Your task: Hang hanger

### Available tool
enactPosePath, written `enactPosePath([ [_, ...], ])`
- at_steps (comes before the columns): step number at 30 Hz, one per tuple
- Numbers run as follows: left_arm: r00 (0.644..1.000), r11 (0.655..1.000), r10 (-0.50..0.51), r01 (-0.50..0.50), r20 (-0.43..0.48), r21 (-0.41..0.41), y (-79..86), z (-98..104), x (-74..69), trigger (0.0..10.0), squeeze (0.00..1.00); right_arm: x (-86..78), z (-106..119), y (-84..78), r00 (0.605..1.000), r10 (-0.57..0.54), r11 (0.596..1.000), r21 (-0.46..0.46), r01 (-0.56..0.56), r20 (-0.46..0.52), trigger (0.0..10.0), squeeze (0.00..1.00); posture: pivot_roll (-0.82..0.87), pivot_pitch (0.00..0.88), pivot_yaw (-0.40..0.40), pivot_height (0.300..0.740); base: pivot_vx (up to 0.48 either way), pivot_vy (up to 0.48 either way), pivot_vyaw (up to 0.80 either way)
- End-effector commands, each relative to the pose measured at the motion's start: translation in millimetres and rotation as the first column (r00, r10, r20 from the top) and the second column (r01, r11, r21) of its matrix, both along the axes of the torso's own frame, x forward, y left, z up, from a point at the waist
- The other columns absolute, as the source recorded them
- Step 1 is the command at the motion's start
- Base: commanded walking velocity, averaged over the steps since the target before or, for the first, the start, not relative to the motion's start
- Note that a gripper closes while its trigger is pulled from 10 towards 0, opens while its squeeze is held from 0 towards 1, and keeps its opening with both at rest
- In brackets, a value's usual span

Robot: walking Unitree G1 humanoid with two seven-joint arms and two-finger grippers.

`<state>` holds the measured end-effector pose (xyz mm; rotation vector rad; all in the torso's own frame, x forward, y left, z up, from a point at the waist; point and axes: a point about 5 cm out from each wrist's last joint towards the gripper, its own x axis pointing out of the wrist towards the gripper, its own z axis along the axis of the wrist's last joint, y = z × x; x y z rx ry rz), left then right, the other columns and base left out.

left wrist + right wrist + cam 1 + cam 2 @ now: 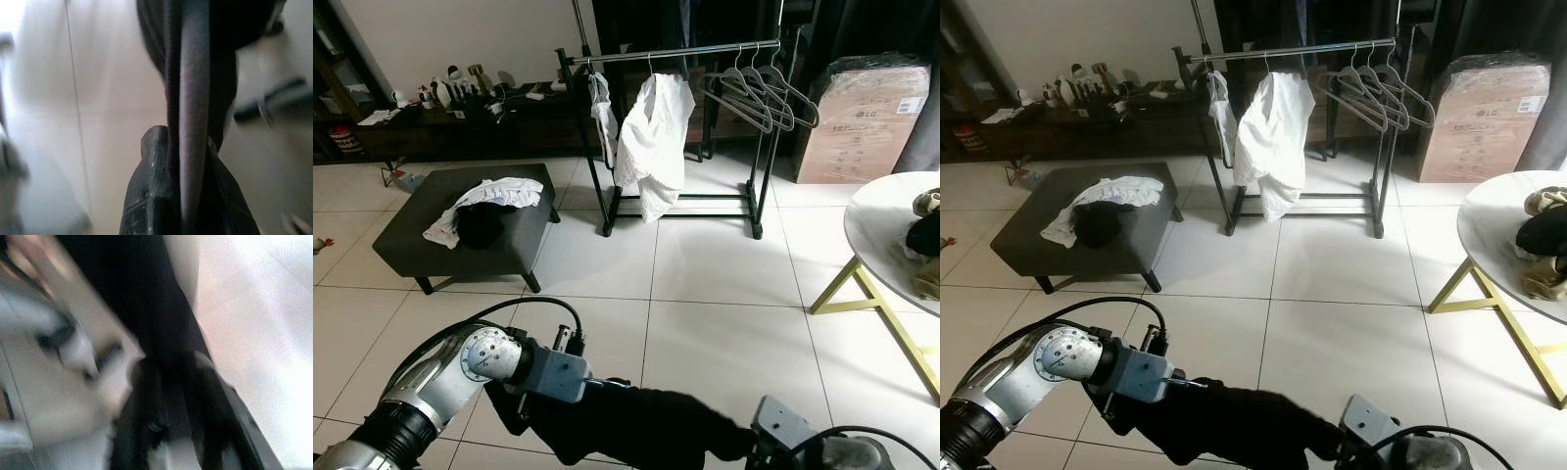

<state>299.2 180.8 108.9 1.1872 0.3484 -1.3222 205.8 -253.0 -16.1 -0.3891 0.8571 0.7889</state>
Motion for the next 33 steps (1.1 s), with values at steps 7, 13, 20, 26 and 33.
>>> enactPosePath([
  [7,0.998,0.998,0.053,-0.054,-0.017,-0.037,16.5,18.2,4.5,10.0,0.00,-11.3,-9.4,-8.0,0.998,-0.014,0.998,-0.056,0.011,-0.058,10.0,0.00,-0.12,0.099,0.128,0.740,0.000,0.000,0.00],
  [13,0.998,0.998,0.030,-0.033,-0.057,-0.052,13.9,17.8,0.4,10.0,0.00,-2.2,-6.5,-5.1,0.998,-0.064,0.997,-0.039,0.064,-0.003,10.0,0.00,-0.12,0.099,0.130,0.740,0.000,0.000,0.00],
  [20,0.996,0.996,-0.002,-0.006,-0.093,-0.088,7.8,22.7,-2.5,10.0,0.00,4.7,-4.3,13.2,0.999,-0.050,0.997,0.066,0.049,0.010,10.0,1.00,-0.11,0.097,0.135,0.740,0.000,0.000,0.00],
  [26,0.995,0.996,-0.013,0.003,-0.097,-0.094,6.0,25.8,-2.3,10.0,0.00,7.9,-4.2,24.3,0.999,-0.046,0.992,0.120,0.043,0.019,10.0,1.00,-0.11,0.096,0.138,0.740,0.000,0.000,0.00],
  [33,0.994,0.994,-0.025,0.013,-0.109,-0.107,1.8,26.9,-3.4,10.0,0.00,17.4,-2.7,32.1,0.993,-0.090,0.988,0.130,0.080,0.070,10.0,0.00,-0.11,0.096,0.142,0.740,0.000,0.000,0.00],
])
